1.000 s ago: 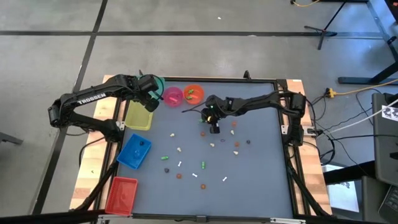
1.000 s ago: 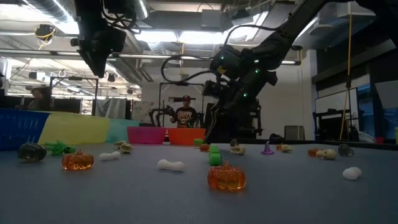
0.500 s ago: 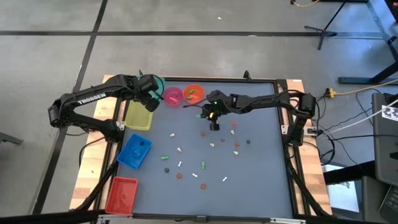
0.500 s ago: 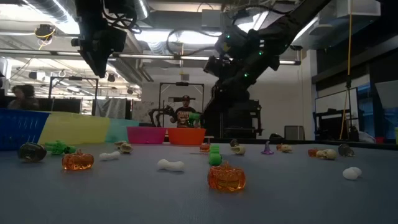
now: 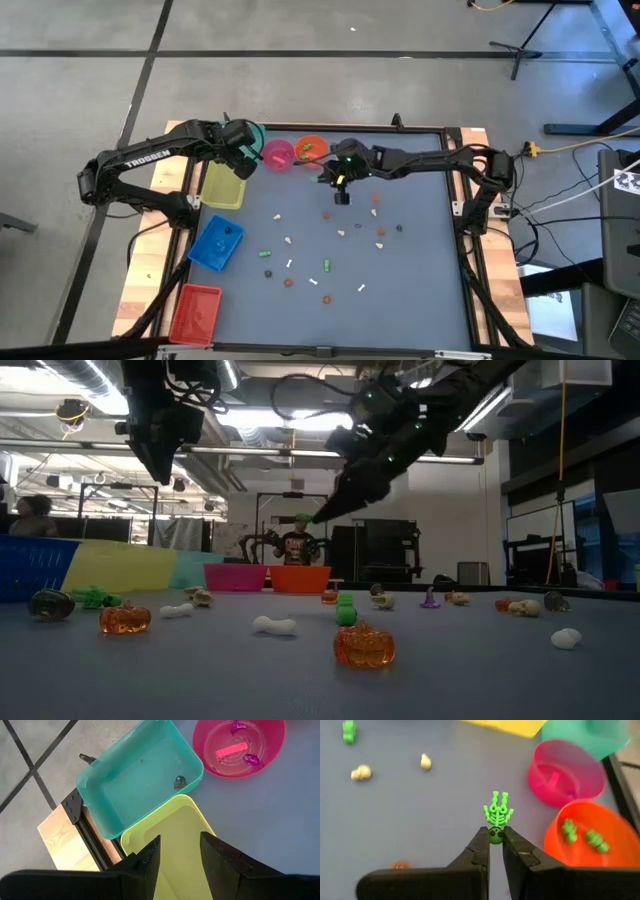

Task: Sort Halloween decoration
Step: Put the green skeleton toy into the orange bin

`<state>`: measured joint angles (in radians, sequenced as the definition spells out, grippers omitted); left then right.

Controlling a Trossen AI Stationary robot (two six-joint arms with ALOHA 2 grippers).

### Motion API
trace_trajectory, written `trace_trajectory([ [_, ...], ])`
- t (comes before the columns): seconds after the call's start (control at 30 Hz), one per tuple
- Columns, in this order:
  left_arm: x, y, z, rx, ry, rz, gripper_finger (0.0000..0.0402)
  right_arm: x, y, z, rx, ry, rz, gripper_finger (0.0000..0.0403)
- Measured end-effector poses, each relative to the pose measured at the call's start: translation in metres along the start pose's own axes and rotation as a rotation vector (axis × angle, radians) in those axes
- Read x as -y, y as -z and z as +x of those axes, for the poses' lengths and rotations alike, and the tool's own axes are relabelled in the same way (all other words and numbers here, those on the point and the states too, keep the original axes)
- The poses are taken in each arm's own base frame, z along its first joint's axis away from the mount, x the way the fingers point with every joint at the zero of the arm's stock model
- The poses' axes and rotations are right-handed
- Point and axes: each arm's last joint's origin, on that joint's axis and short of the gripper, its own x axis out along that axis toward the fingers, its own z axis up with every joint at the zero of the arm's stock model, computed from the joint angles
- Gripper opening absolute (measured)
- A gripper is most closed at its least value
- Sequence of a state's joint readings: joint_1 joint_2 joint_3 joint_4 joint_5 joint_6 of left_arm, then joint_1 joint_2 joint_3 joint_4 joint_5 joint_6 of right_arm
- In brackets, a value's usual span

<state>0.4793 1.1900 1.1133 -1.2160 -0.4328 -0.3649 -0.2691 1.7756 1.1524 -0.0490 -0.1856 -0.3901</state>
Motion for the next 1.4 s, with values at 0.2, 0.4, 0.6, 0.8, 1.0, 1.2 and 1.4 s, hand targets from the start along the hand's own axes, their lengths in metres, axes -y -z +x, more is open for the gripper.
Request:
trace_trajectory([
  [0.2,0.0,0.0,0.0,0.0,0.0,0.0,0.0123,0.008,-0.023,-0.006,0.064,0.026,-0.013,0.0029],
  [0.4,0.0,0.0,0.0,0.0,0.0,0.0,0.0123,0.016,-0.037,-0.011,0.106,0.052,-0.032,0.0029],
  [0.6,0.0,0.0,0.0,0.001,0.0,0.0,0.0123,0.031,-0.033,-0.015,0.088,0.128,-0.058,0.0029],
  [0.8,0.0,0.0,0.0,0.001,0.001,-0.001,0.0123,0.058,-0.01,-0.007,0.033,0.167,-0.006,0.0029],
  [1.0,0.001,0.0,0.0,-0.005,0.019,-0.002,0.0123,0.076,0.014,0.013,0.01,0.169,0.029,0.0029],
  [1.2,0.001,0.0,0.0,-0.015,0.044,-0.002,0.0123,0.08,0.023,0.026,0.016,0.192,0.029,0.003],
  [1.4,0.003,0.001,0.0,-0.042,0.109,-0.002,0.0123,0.081,0.023,0.026,-0.007,0.251,0.03,0.0053],
])
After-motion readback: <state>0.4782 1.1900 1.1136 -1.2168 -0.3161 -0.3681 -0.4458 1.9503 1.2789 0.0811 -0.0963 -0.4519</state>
